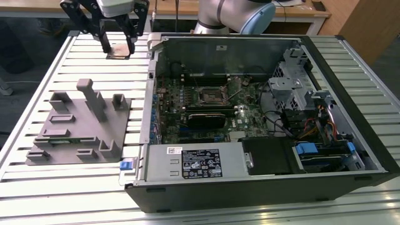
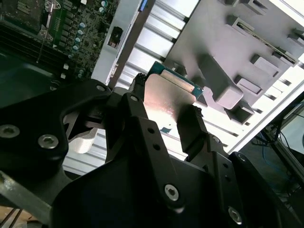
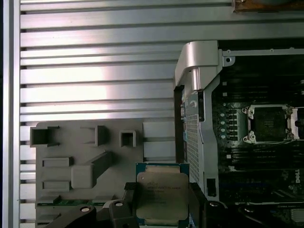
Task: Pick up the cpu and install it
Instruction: 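Pick up the cpu and move it towards the insertion slot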
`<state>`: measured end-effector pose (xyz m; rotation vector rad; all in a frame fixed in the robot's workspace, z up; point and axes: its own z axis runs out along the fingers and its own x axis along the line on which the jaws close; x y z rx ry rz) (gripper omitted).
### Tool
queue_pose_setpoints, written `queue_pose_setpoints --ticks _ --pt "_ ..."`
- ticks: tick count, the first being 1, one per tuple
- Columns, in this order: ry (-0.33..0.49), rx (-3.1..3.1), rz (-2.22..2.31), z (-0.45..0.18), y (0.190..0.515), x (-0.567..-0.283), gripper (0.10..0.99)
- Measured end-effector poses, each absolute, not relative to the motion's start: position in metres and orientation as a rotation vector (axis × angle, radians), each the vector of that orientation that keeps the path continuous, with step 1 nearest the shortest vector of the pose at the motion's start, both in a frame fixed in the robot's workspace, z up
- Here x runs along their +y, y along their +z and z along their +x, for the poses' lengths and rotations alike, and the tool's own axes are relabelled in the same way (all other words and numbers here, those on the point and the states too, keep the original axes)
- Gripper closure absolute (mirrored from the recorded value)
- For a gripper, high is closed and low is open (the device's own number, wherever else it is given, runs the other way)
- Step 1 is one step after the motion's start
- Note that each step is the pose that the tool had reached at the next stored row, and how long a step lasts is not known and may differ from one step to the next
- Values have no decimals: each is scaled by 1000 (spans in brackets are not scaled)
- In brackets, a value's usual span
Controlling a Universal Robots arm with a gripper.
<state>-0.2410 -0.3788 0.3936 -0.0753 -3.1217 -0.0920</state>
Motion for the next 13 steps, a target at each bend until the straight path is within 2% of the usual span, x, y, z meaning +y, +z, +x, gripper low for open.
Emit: queue_pose_setpoints --ticks 13 --pt "-92 -3121 -75 -218 394 -379 561"
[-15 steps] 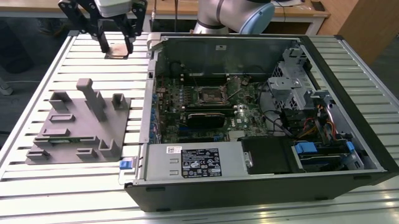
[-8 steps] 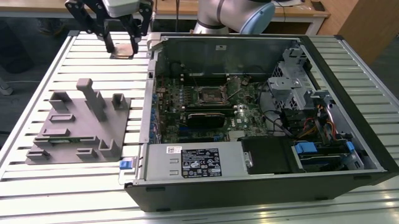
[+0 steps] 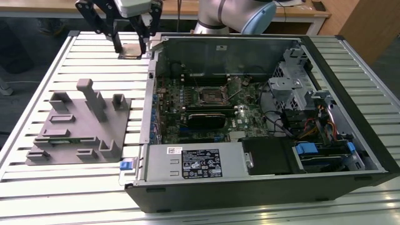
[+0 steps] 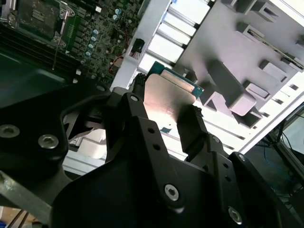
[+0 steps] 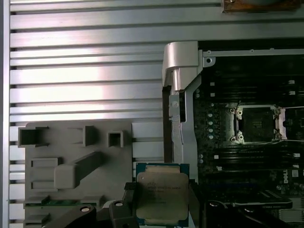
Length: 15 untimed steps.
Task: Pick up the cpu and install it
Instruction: 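Pick up the cpu and move it towards the insertion slot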
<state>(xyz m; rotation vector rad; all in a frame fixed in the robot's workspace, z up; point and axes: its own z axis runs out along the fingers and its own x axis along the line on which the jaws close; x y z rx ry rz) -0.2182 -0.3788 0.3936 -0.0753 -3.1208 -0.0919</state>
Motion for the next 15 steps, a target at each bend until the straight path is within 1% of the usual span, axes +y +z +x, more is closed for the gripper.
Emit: queue_pose_setpoints --ticks 15 --pt "-92 -3121 -75 -205 394 -379 561"
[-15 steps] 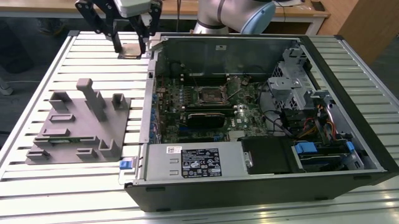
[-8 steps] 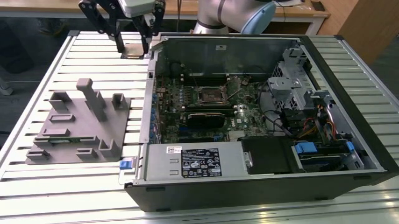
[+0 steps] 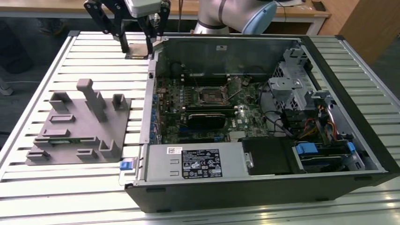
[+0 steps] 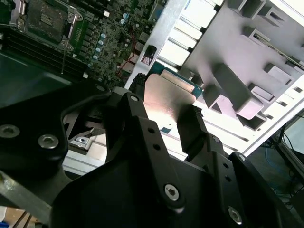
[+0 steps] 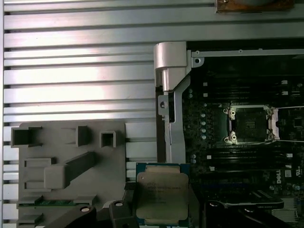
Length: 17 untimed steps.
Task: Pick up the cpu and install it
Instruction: 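Pick up the cpu and move it towards the insertion slot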
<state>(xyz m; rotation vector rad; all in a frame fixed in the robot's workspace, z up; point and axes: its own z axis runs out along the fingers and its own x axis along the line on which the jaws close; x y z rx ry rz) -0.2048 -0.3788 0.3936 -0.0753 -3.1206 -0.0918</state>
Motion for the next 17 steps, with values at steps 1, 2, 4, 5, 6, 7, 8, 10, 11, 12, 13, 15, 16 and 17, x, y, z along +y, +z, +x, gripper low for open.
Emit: queue_pose_setpoints --ticks 1,2,4,5,6,7,8,10,11,12,13,15,16,17 --pt "-92 -3121 -75 -204 394 -379 561" --pt "-92 -3121 -75 -203 394 -379 561" --pt "-92 -3121 -75 -201 394 -379 561" --pt "-92 -3121 -75 -199 394 -379 561" --pt "-92 -3121 -75 -198 394 -379 561" --pt "-92 -3121 -75 -197 394 -379 561" --pt "-92 -3120 -75 -196 394 -379 561" --pt "-92 -3120 -75 -193 394 -379 561" --pt "-92 -3120 -75 -191 394 -379 561" --pt "-92 -3120 -75 -188 394 -379 561" --pt "-92 -3120 -75 -186 394 -379 561" --pt "-92 -3120 -75 -181 394 -379 561" --pt "-92 -3120 -75 -178 394 -379 561" --pt "-92 -3119 -75 -175 393 -379 561"
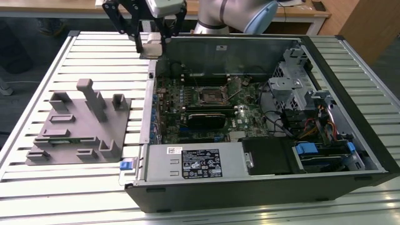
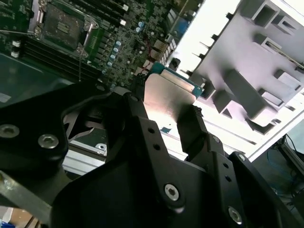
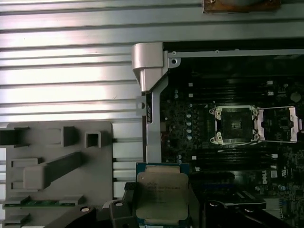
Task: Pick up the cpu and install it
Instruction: 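Pick up the cpu and move it towards the insertion slot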
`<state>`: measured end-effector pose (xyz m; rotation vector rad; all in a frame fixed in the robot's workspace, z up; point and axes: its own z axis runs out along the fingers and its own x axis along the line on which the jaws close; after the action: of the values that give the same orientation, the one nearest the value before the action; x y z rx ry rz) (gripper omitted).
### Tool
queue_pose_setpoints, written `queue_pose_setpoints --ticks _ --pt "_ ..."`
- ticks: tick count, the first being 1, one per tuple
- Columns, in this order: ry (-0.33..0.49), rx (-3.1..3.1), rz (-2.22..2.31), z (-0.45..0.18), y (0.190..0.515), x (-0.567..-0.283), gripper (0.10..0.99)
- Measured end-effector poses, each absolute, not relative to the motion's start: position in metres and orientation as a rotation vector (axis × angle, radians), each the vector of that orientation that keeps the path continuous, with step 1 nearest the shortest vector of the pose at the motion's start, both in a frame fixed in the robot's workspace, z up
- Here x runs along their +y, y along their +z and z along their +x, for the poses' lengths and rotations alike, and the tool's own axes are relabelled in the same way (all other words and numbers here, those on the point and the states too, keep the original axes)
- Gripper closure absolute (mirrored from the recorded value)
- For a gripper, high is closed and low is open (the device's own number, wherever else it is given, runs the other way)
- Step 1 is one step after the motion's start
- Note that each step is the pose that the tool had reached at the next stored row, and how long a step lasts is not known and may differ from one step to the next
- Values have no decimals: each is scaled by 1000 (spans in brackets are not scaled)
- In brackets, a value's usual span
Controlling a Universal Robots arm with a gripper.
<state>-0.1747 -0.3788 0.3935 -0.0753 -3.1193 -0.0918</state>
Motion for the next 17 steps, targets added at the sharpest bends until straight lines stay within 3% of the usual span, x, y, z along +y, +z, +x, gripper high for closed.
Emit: queue_pose_setpoints --ticks 17 --pt "-92 -3118 -75 -100 388 -370 561"
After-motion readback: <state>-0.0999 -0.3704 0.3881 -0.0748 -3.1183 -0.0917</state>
